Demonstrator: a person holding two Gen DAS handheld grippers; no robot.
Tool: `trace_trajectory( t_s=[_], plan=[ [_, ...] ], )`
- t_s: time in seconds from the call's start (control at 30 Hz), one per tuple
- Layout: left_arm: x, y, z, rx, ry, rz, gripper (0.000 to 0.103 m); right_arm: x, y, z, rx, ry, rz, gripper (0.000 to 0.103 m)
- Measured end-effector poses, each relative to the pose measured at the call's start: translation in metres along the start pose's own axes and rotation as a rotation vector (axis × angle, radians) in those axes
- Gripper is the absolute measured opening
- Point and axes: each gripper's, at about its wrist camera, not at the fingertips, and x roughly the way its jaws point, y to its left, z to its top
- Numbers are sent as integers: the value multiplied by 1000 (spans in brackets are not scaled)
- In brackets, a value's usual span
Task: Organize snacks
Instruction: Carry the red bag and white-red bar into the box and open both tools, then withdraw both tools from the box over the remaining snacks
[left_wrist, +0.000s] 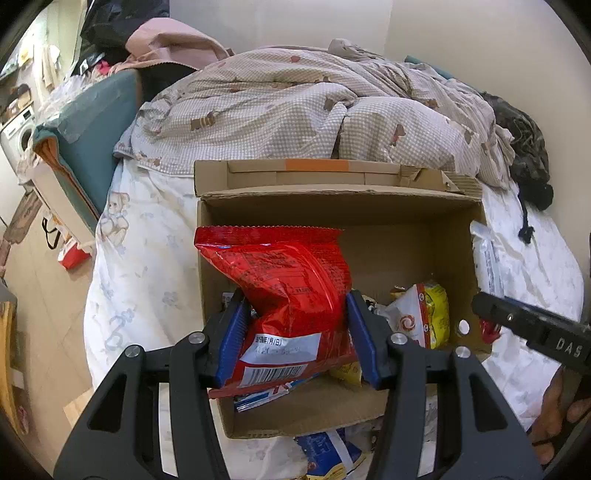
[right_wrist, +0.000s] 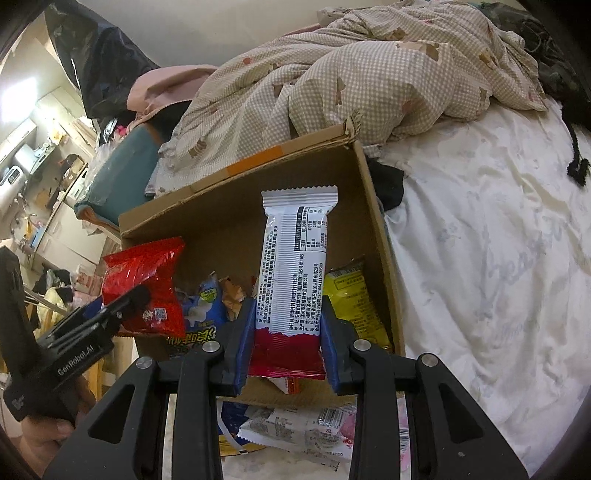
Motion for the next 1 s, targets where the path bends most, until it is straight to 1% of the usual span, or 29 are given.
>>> trace_trajectory(
  t_s=[0.33,0.43,0.47,0.5,0.53,0.57,0.6,0.67,1.0],
  plan=[
    [-3,-2,-2,11,-9,-1,49,-1,3,-1,-11,-9,10,35],
    [-4,-2,-2,9,-4,-5,50,-2,4,0,-8,-16,16,37],
    [-4,-2,-3,10,1,-8,52,-2,3,0,-3,-18,14,38],
    [-4,-2,-3,9,4,-10,58,-2,2,0,0,-16,13,44],
    [-4,-3,-3,8,4,-7,70,-2,1,0,6,-16,16,50],
    [-4,-3,-3,6,1,-2,76,-3,0,0,14,-22,19,61],
    [-6,-3,-4,3,-8,3,81,-4,-1,0,20,-28,16,64],
    [-8,-4,-4,4,-17,-4,81,-5,-1,0,20,-31,16,64],
    [-11,-5,-9,19,-15,5,81,-3,-4,-1,39,-12,29,64]
  ],
)
